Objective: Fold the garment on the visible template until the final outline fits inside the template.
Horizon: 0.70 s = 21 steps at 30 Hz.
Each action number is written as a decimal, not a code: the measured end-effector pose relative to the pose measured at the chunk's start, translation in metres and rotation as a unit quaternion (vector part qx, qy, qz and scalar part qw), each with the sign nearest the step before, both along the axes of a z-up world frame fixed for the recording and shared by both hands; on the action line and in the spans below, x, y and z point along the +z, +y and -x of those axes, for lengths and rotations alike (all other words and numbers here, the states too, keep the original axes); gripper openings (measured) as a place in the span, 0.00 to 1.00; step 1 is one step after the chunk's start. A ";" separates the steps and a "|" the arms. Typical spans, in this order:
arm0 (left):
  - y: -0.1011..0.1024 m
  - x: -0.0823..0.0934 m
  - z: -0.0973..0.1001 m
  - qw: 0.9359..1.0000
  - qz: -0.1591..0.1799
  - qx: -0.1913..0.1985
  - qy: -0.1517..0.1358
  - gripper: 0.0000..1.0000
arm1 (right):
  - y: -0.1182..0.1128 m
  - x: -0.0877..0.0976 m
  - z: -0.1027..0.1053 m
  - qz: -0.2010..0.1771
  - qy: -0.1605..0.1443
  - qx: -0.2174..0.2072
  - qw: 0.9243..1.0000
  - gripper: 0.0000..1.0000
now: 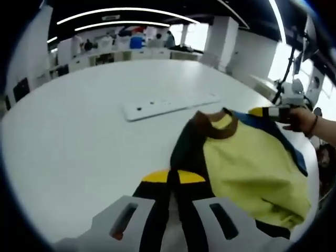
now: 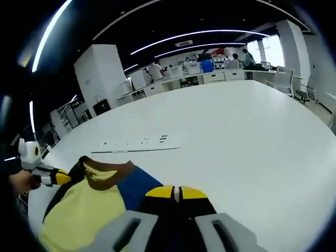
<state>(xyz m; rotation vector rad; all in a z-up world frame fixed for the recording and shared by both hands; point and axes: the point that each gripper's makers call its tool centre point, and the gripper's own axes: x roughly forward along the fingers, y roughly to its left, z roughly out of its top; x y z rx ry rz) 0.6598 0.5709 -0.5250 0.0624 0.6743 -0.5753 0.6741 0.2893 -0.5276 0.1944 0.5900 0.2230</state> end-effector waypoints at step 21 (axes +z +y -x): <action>0.019 0.062 0.041 0.998 0.004 -0.003 -0.065 0.77 | 0.014 0.051 0.045 0.022 -0.007 0.071 0.997 0.82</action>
